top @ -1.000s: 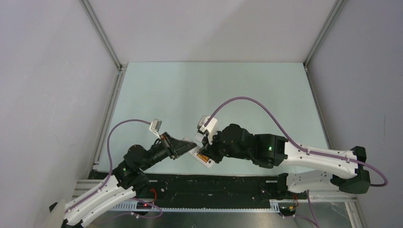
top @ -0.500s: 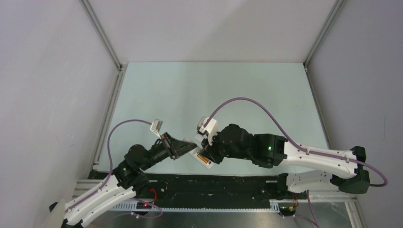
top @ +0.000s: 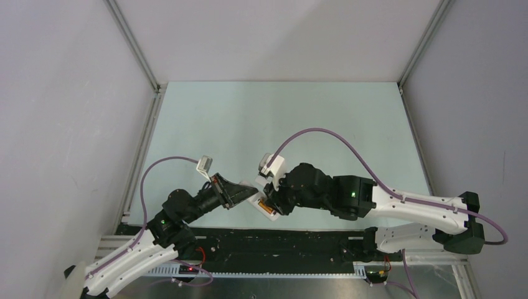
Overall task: Load the batteries into the remote control
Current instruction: Load the battery into the remote control.
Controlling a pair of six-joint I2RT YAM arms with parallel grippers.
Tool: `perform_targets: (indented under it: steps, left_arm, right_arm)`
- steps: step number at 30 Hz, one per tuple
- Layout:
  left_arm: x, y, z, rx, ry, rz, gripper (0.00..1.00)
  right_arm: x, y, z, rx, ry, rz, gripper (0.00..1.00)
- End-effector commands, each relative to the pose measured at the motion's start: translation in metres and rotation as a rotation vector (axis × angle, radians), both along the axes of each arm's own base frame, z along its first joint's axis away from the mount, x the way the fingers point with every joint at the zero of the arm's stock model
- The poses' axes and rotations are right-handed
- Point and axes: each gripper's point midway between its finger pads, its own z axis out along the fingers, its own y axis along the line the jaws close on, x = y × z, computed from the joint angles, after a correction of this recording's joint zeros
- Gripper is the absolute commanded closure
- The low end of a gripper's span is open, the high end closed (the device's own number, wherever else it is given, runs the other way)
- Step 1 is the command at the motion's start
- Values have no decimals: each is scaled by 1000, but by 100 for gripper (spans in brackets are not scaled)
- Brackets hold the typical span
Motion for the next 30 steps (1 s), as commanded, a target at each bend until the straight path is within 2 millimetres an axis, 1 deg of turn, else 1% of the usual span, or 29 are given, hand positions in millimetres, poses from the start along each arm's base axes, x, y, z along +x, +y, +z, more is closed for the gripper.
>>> perform_targets:
  steps: [1,6,12,17,18,19,20,21,22,23,24,25,26,28,29,30]
  left_arm:
    - [-7,7,54,-135,-73,-8,100]
    - [-6,6,53,-132,-71,-9,100]
    - [-6,5,51,-127,-67,-9,100]
    - [-5,5,49,-124,-64,-8,100]
    - [-5,5,49,-124,-63,-7,100]
    - [-5,4,48,-123,-62,-9,100]
    - [-5,5,48,-123,-62,-8,100]
    - [-5,5,48,-124,-61,-8,100]
    - [-5,5,48,-124,-61,-8,100]
    - [-5,5,49,-125,-61,-9,100]
    - [-6,5,49,-125,-60,-10,100]
    - [-6,4,49,-124,-61,-11,100]
    - [-5,4,48,-123,-59,-10,100]
    - [-5,4,47,-122,-58,-9,100]
    - [-5,4,47,-121,-57,-9,100]
    - [-5,4,47,-120,-58,-8,100]
  right_arm:
    - [-1,0,6,6,-13,9,68]
    - [-2,-2,16,39,-14,8,63]
    - [-6,-6,33,101,-15,19,56]
    - [-11,-5,48,163,-6,40,48]
    - [-13,-4,49,170,-4,45,44]
    - [-13,-4,54,192,-3,45,43]
    - [-13,-3,54,199,-2,44,41]
    - [-13,-3,60,227,-1,36,41]
    - [-10,-4,61,235,-5,16,40]
    - [-8,-4,66,260,2,-5,40]
    - [-1,-6,68,272,-7,-50,39]
    - [2,-7,71,288,9,-83,39]
    - [10,-11,73,299,4,-140,39]
    - [18,-17,76,326,35,-229,39]
    - [19,-18,77,346,71,-265,38]
    - [24,-22,75,348,85,-306,35]
